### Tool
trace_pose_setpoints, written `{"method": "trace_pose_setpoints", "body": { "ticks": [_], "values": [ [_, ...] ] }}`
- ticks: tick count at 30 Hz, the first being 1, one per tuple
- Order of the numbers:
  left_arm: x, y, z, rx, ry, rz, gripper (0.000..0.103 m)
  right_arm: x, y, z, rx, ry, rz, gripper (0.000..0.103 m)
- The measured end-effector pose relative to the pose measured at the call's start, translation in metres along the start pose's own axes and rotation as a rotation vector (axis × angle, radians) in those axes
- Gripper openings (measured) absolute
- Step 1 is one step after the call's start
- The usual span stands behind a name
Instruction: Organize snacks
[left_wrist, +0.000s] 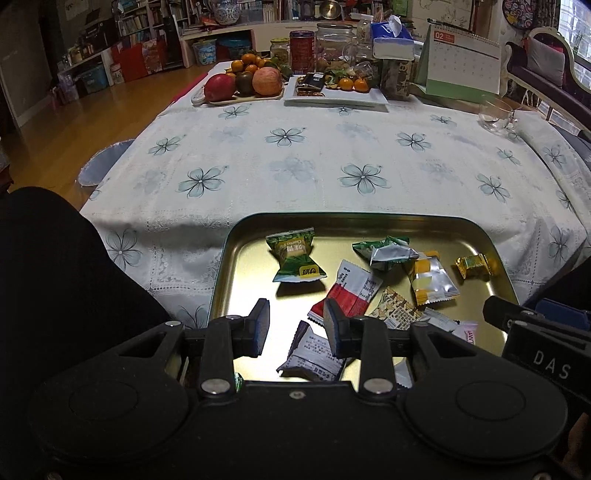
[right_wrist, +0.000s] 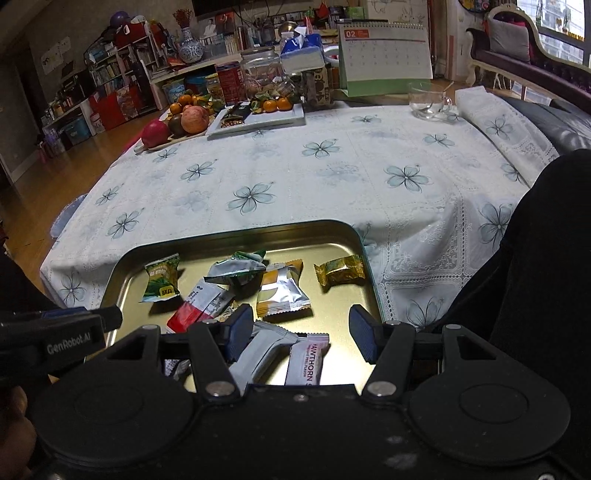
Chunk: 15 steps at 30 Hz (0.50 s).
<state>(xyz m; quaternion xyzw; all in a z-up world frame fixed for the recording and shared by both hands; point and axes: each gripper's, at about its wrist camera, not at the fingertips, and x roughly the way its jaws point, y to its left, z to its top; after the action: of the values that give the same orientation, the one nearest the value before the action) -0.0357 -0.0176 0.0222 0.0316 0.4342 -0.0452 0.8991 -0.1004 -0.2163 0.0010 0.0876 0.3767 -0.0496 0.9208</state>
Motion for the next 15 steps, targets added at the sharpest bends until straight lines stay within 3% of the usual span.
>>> {"method": "trace_pose_setpoints", "body": {
  "ticks": [6, 15],
  "values": [
    [0.002, 0.0, -0.011, -0.005, 0.012, -0.015, 0.041, -0.009, 0.007, -0.006, -0.048, -0.054, 0.0, 0.061],
    [0.008, 0.0, -0.016, -0.005, 0.033, -0.02, 0.042, 0.005, 0.007, -0.009, -0.044, 0.011, -0.02, 0.061]
  ]
}}
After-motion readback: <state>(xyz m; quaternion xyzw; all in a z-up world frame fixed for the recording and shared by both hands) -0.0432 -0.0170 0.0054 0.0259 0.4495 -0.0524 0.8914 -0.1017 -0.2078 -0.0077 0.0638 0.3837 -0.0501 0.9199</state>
